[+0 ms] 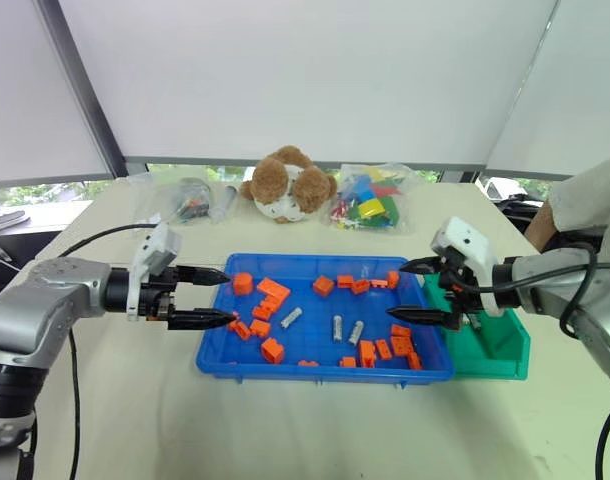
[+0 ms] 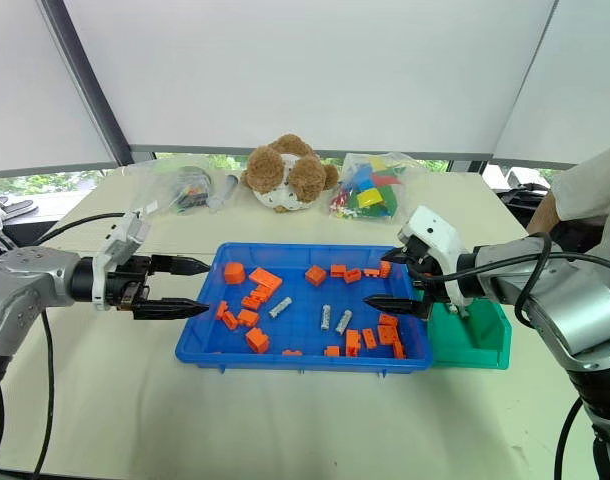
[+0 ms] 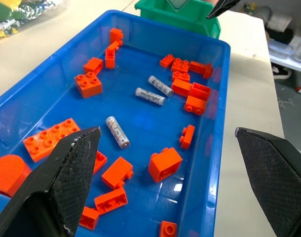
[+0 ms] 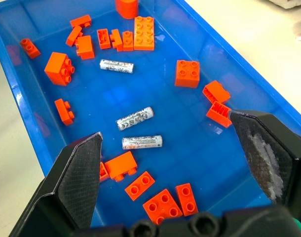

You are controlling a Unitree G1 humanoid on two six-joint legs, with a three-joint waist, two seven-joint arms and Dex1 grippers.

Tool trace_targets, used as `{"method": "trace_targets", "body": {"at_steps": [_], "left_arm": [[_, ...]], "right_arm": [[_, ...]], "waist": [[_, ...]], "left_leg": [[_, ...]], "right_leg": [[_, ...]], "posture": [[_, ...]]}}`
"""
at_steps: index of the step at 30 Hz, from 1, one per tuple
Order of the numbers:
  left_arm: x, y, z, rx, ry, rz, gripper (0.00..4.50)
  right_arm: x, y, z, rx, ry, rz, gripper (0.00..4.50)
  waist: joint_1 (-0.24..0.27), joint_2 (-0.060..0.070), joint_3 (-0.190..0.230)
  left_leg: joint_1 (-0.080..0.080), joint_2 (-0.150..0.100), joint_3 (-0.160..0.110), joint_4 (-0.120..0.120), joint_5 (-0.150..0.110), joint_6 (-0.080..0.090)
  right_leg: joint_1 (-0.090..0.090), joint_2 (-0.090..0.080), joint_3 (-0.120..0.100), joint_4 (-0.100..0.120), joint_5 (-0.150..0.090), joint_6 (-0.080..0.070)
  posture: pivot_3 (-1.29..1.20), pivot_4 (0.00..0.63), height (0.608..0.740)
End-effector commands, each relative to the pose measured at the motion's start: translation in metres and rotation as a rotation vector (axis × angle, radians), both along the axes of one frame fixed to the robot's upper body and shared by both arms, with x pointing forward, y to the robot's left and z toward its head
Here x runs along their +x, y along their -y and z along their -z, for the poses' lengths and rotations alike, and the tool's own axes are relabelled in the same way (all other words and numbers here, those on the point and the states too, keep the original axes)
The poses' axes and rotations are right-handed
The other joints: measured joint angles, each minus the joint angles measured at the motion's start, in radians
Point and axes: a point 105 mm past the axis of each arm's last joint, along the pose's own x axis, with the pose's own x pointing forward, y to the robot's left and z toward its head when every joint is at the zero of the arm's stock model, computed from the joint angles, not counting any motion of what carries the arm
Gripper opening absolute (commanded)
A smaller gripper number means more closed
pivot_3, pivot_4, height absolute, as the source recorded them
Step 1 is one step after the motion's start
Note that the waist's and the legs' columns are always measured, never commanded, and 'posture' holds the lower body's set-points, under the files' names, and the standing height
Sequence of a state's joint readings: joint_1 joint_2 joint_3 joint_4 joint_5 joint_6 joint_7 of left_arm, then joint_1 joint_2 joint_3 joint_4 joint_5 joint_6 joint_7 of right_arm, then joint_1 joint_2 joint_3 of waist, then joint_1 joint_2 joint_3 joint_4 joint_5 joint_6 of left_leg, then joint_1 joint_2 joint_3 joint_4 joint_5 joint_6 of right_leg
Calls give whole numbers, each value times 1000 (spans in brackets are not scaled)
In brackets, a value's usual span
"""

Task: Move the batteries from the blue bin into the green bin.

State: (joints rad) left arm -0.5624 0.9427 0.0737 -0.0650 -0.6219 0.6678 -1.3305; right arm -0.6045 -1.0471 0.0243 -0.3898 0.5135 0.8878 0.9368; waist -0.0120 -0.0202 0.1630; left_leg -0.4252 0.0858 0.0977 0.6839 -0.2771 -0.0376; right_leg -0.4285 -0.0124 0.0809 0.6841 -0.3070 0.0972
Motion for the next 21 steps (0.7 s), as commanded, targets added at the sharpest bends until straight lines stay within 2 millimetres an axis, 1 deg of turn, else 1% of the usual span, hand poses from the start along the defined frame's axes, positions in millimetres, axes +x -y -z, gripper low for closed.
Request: {"method": "trace_targets", "body": {"at_steps": [1, 6, 21], "left_arm": [[-5, -2, -15, 6, 66, 17, 4500], [-5, -1, -18, -7, 62, 28, 4500], [-3, 1, -18, -6, 74, 18, 4500]], "right_arm": [[-1, -4, -14, -3, 62, -13, 4468], [0, -6, -14, 0, 64, -17, 4468], [7, -18, -8, 11, 55, -20, 4468]], "waist": [[0, 0, 0], [0, 0, 0], [-1, 0, 0]], "left_leg": [[0, 0, 0, 0, 0, 0], [0, 0, 0, 0, 0, 0], [0, 0, 0, 0, 0, 0]], "right_leg": [[0, 0, 0, 0, 0, 0], [0, 0, 0, 0, 0, 0], [0, 0, 0, 0, 0, 0]], "posture": [[0, 150, 733], [0, 150, 733], [0, 150, 733]]}}
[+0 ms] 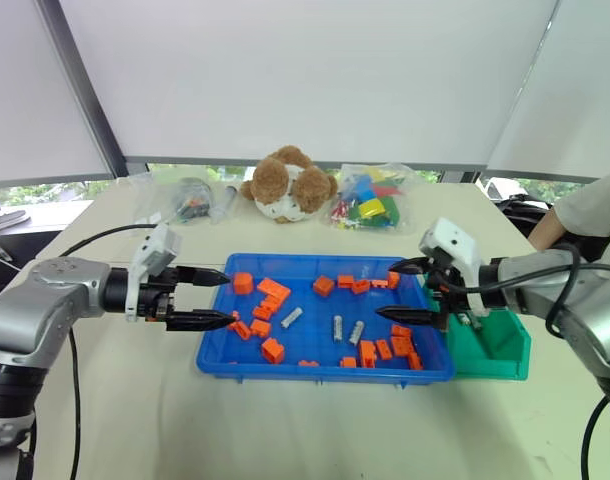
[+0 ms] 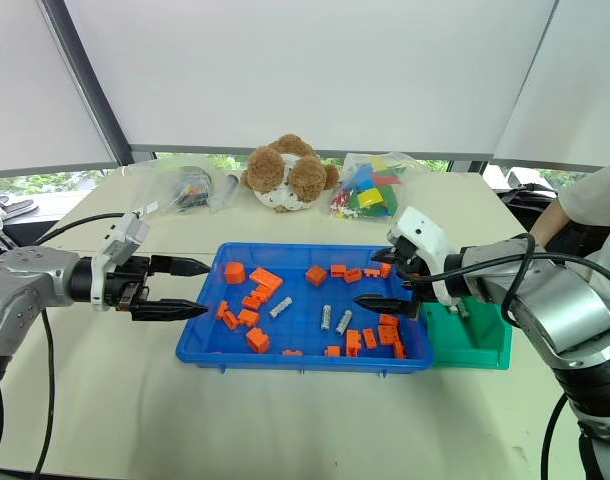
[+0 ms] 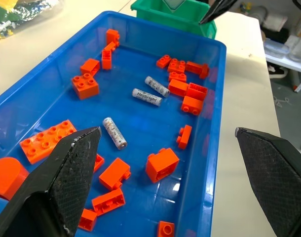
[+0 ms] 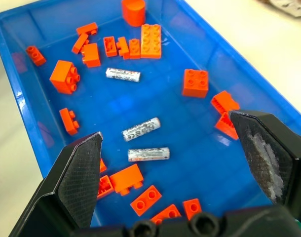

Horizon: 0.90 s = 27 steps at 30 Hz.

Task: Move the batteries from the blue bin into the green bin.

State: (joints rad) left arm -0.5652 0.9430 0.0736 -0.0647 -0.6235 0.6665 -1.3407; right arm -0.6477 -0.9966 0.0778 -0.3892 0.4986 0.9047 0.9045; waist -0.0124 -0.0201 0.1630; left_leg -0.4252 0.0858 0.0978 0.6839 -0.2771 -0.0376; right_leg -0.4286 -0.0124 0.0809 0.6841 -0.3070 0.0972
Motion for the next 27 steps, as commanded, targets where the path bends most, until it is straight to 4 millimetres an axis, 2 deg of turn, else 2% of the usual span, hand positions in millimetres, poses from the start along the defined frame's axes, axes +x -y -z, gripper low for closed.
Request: {"method": "trace_targets", "body": {"at_steps": [1, 6, 10, 15, 20, 24, 27], "left_arm": [[-2, 1, -18, -7, 74, 7, 4500], [-1, 1, -18, -16, 77, 4, 4500], [2, 2, -19, -29, 82, -4, 4500], [3, 5, -21, -34, 91, -4, 4500], [3, 3, -22, -26, 95, -12, 4500], [2, 1, -22, -21, 97, -20, 4500], [1, 1, -21, -19, 98, -23, 4500]], "right_arm": [[3, -6, -11, 2, 54, -2, 4468], [13, -19, -7, 44, 26, 38, 4468], [23, -46, 9, 75, -29, 43, 4468], [41, -83, 39, 78, -91, 88, 4468], [50, -112, 58, 91, -139, 105, 4468], [55, -126, 70, 80, -152, 122, 4468], [59, -129, 78, 58, -159, 143, 4468]], "waist": [[0, 0, 0], [-1, 0, 0], [-4, 0, 0], [-4, 0, 0], [-3, 0, 0], [-4, 0, 0], [-5, 0, 0]], "left_leg": [[0, 0, 0, 0, 0, 0], [0, 0, 0, 0, 0, 0], [0, 0, 0, 0, 0, 0], [0, 0, 0, 0, 0, 0], [-1, 0, 1, 0, 0, 0], [-1, 0, 0, 0, 0, -1], [-1, 0, 0, 0, 0, -1]], "right_leg": [[0, 0, 0, 0, 0, 0], [0, 0, 0, 0, 0, 0], [-1, 0, 0, 0, 0, 0], [-1, 0, 0, 1, 0, 0], [-2, 0, 0, 1, 0, 0], [-2, 0, 0, 1, 0, 0], [-2, 0, 0, 1, 0, 0]], "posture": [[0, 150, 733], [0, 150, 733], [0, 150, 733], [0, 150, 733], [0, 150, 733], [0, 150, 733], [0, 150, 733]]}}
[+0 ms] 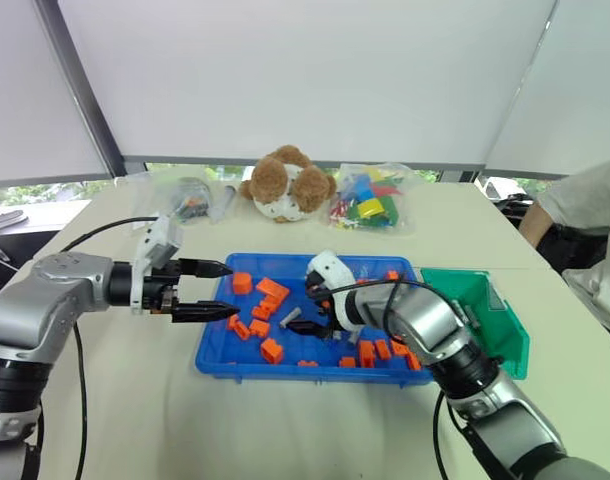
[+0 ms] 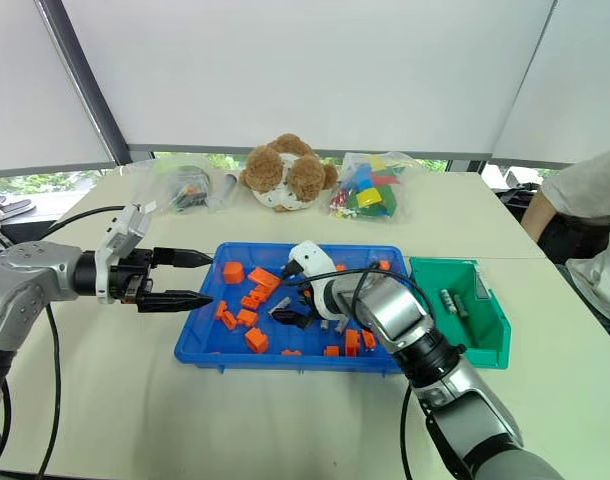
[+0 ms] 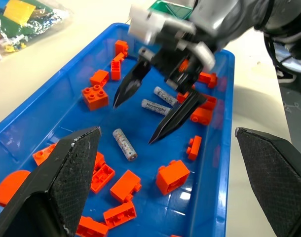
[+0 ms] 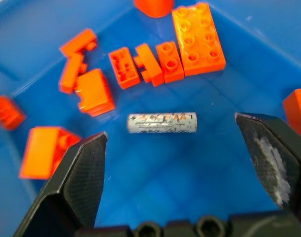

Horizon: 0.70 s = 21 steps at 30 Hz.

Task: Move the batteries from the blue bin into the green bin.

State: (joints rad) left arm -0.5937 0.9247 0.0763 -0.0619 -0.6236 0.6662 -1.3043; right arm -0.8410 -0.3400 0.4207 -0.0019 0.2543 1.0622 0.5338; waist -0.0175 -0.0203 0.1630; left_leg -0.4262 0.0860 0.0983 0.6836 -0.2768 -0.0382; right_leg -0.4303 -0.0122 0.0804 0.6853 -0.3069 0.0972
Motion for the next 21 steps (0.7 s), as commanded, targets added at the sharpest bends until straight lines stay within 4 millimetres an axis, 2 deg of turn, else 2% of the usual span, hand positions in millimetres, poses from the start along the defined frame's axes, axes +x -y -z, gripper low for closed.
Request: {"method": "trace_targets", "body": {"at_steps": [1, 9, 21], "left_arm": [[-5, -3, -14, 3, 63, -4, 4500], [-4, -3, -12, 11, 70, -18, 4500], [-2, -2, -12, 15, 79, -22, 4500]], "right_arm": [[7, -6, -8, -10, 52, 13, 4468], [7, -17, 8, -11, -4, 21, 4468], [10, -29, 17, -6, -44, 36, 4468]], "waist": [[0, 0, 0], [-3, 0, 0], [-4, 0, 0]], "left_leg": [[0, 0, 0, 0, 0, 0], [0, 0, 0, 0, 0, 0], [0, 0, 0, 0, 0, 0]], "right_leg": [[0, 0, 0, 0, 0, 0], [0, 0, 0, 0, 0, 0], [0, 0, 0, 0, 0, 0]], "posture": [[0, 150, 733], [0, 150, 733], [0, 150, 733]]}}
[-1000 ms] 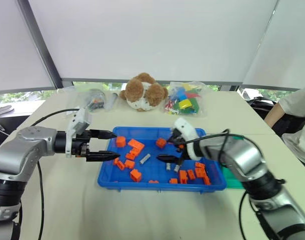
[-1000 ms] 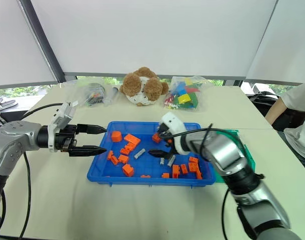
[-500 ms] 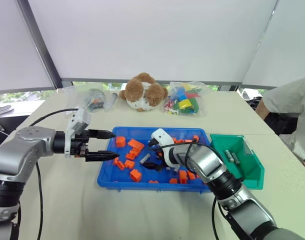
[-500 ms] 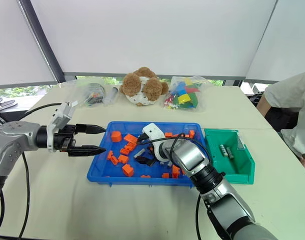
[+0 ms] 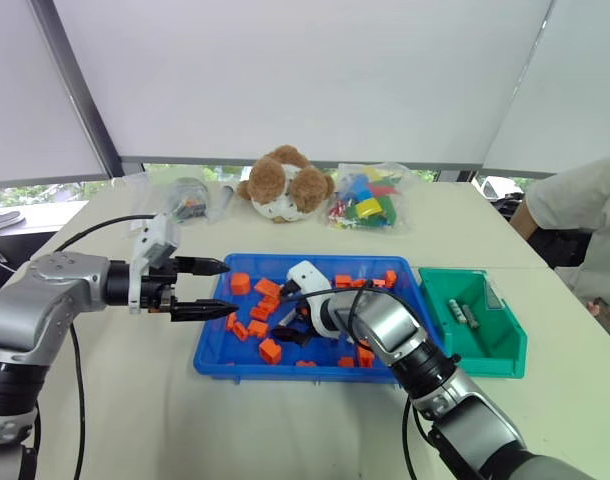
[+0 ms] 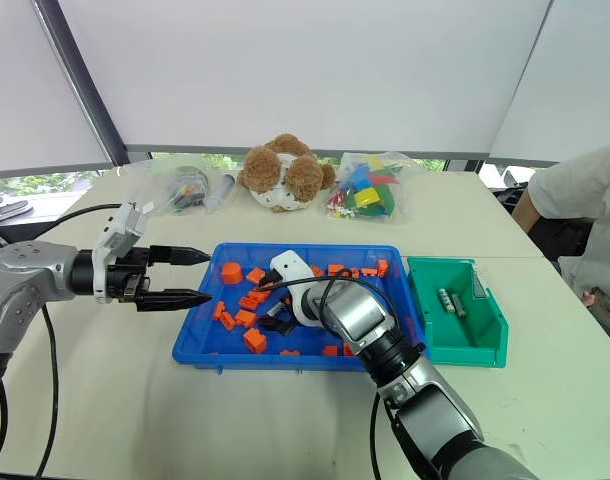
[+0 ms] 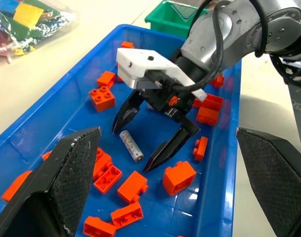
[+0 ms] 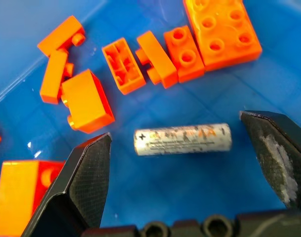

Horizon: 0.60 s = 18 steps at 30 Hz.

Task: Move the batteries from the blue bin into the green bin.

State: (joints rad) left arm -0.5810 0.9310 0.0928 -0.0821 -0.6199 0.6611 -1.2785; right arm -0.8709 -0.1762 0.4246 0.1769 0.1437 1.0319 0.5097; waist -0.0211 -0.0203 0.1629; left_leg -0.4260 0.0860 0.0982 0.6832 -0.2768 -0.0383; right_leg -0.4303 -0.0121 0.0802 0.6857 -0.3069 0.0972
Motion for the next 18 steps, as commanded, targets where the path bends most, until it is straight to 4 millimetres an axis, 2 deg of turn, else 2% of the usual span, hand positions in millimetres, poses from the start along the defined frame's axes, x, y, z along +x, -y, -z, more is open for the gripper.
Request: {"method": "trace_targets", "body": {"at_steps": [1, 2, 3, 4, 7, 10, 12, 15, 18], "left_arm": [[-2, 0, -9, 8, 52, 5, 4500], [-2, 0, -9, 10, 53, 3, 4500], [-2, 0, -9, 12, 53, 2, 4500], [-2, 0, -9, 13, 54, 1, 4500], [-1, 0, -9, 15, 56, -2, 4500], [-1, 1, -9, 15, 57, -3, 4500], [-1, 2, -9, 15, 57, -1, 4500], [-1, 3, -9, 14, 55, 3, 4500], [-1, 5, -8, 10, 52, 13, 4500]], "right_arm": [[2, -1, -3, 6, 2, 8, 4468], [2, -1, -2, 6, -1, 9, 4468], [1, -2, -1, 4, -4, 8, 3951], [0, -2, -1, 4, -6, 7, 3671], [-1, -2, 0, 3, -9, 5, 2208], [-2, -2, 0, 1, -12, 5, 2189], [-1, 1, -7, 5, 10, 12, 2189], [6, 23, -44, 44, 96, 75, 2189], [11, 70, -92, 77, 216, 175, 2189]], "waist": [[0, 0, 0], [0, 0, 0], [0, 0, 0], [0, 0, 0], [0, 0, 0], [0, 0, 0], [0, 0, 0], [2, 0, 0], [11, 0, 0]], "left_leg": [[0, 0, 0, 0, 0, 0], [0, 0, 0, 0, 0, 0], [0, 0, 0, 0, 0, 0], [0, 0, 0, 0, 0, 0], [0, 0, 0, 0, 0, 0], [0, 0, 0, 0, 0, 0], [0, 0, 0, 0, 0, 0], [0, 0, 0, 0, 0, 0], [-1, 0, 0, 0, 0, 0]], "right_leg": [[0, 0, 0, 0, 0, 0], [0, 0, 0, 0, 0, 0], [0, 0, 0, 0, 0, 0], [0, 0, 0, 0, 0, 0], [0, 0, 0, 0, 0, 0], [0, 0, 0, 0, 0, 0], [0, 0, 0, 0, 0, 0], [0, 0, 0, 0, 0, 0], [0, -1, 0, -1, 0, 0]], "posture": [[0, 150, 733], [0, 150, 733], [0, 150, 733], [0, 150, 733], [0, 150, 733], [0, 150, 733], [0, 150, 733], [0, 150, 733], [0, 150, 733]]}}
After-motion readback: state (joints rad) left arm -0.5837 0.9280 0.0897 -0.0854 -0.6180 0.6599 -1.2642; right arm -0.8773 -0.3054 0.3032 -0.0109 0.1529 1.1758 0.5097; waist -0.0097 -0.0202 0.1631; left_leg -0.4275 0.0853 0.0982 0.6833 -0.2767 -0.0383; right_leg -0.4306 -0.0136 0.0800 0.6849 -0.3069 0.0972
